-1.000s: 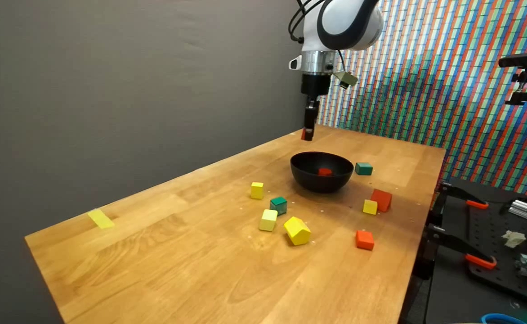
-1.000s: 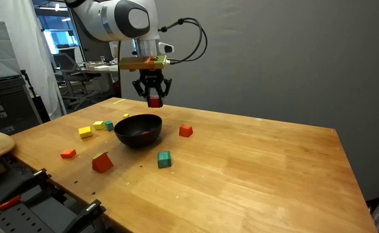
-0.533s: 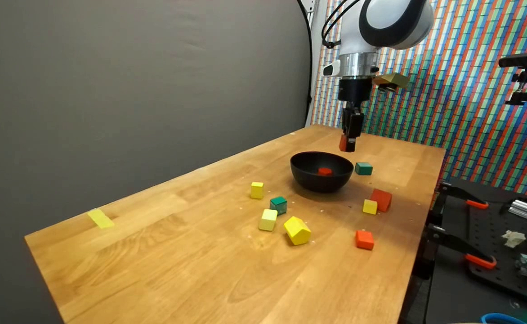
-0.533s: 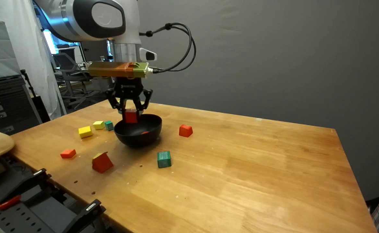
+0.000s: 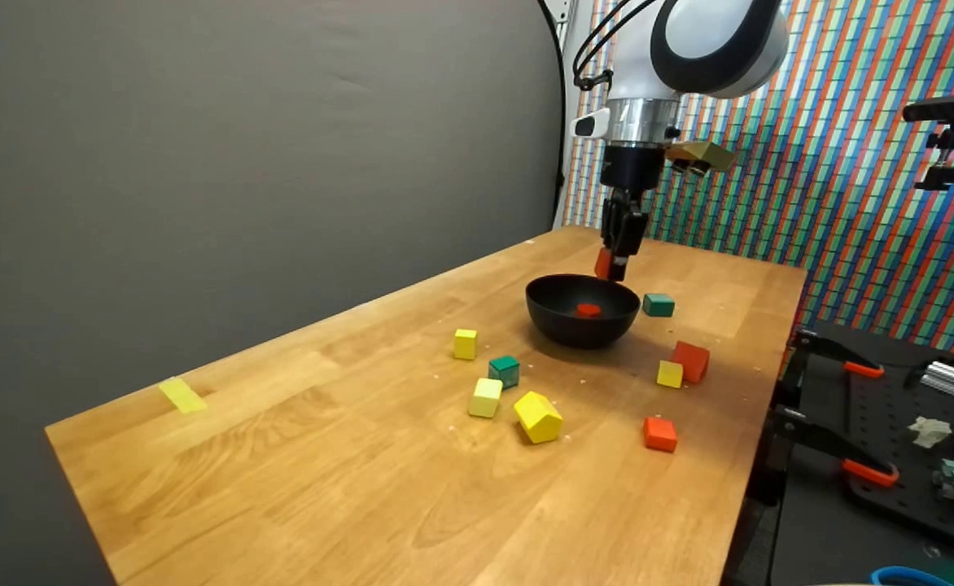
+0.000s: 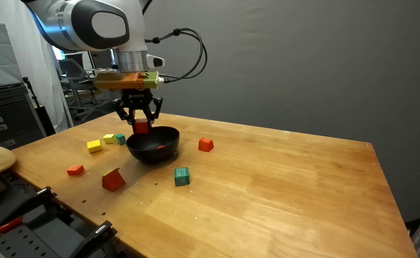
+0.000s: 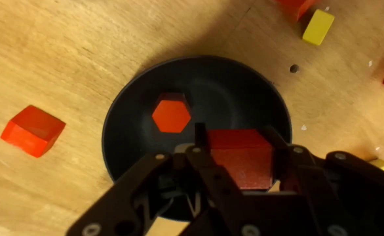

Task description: Put all the blocks in the bowl

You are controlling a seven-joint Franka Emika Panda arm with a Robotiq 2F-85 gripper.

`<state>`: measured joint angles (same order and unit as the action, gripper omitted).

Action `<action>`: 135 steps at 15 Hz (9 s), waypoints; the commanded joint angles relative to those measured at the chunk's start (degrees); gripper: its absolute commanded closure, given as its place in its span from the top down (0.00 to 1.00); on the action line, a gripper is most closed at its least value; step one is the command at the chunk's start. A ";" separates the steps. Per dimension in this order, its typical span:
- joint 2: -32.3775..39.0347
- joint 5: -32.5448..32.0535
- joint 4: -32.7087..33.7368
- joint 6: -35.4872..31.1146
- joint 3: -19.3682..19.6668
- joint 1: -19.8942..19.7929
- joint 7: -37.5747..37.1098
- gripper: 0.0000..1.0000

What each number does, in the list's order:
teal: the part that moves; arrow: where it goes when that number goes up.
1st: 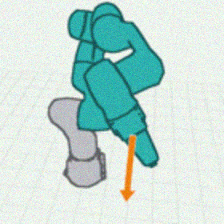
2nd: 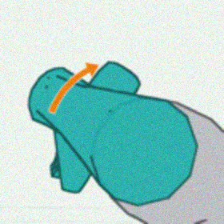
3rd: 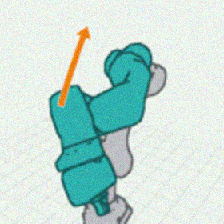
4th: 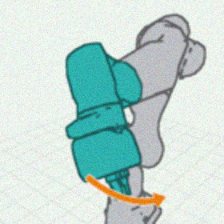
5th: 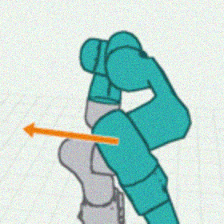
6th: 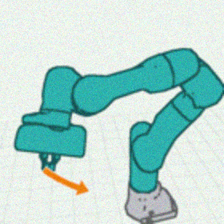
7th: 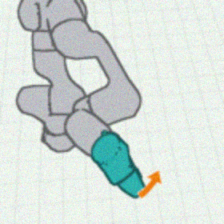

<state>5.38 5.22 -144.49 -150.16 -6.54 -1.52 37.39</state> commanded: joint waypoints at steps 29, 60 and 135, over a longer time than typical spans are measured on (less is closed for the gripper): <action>23.82 -0.72 31.44 3.75 -5.71 9.19 -4.23 1.00; 4.37 -3.61 13.45 5.95 -3.95 1.53 -11.19 0.08; -3.53 -1.75 -1.47 -12.69 -6.66 -0.21 9.81 1.00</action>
<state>5.32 -0.40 -145.76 -165.41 -12.12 -4.78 45.57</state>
